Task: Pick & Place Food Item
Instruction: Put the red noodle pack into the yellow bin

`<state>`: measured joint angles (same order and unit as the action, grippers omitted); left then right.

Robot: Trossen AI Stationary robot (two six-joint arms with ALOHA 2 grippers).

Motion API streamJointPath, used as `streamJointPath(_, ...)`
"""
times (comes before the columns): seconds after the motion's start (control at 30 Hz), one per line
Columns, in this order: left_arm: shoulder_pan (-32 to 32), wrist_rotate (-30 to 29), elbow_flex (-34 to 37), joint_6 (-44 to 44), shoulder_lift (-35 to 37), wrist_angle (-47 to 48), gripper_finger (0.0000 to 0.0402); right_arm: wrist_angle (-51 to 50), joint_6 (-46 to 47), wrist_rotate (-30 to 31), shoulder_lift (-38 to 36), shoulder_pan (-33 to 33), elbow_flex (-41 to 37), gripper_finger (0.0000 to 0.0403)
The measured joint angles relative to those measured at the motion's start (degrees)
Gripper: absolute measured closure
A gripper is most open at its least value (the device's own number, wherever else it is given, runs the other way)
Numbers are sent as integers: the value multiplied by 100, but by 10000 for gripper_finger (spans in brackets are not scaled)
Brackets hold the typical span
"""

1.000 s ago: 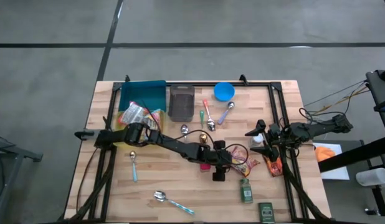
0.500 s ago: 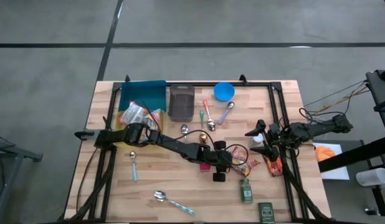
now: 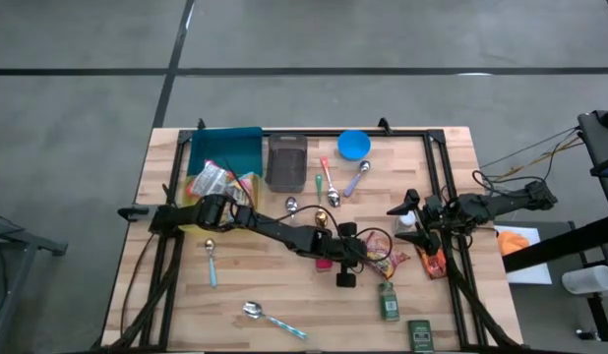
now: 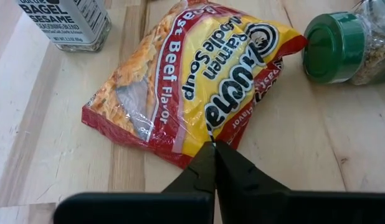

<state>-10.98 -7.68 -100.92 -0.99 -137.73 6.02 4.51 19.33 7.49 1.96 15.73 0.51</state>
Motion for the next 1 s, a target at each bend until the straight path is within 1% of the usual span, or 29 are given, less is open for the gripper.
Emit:
streamJointPath(0.3, -13, 0, -47, 84, 232, 295, 401, 4, 0, 4, 2, -1, -1, 52)
streamJointPath(0.43, -45, -12, -31, 27, 411, 648, 401, 12, 0, 7, 7, 1, -1, 52)
streamJointPath(0.77, -326, 25, -35, -813, 749, 2028, 401, 13, 0, 4, 17, 1, -1, 52)
streamJointPath(1.0, -645, 68, -31, -1390, 836, 2657, 401, 13, 0, 2, 28, 1, 1, 52)
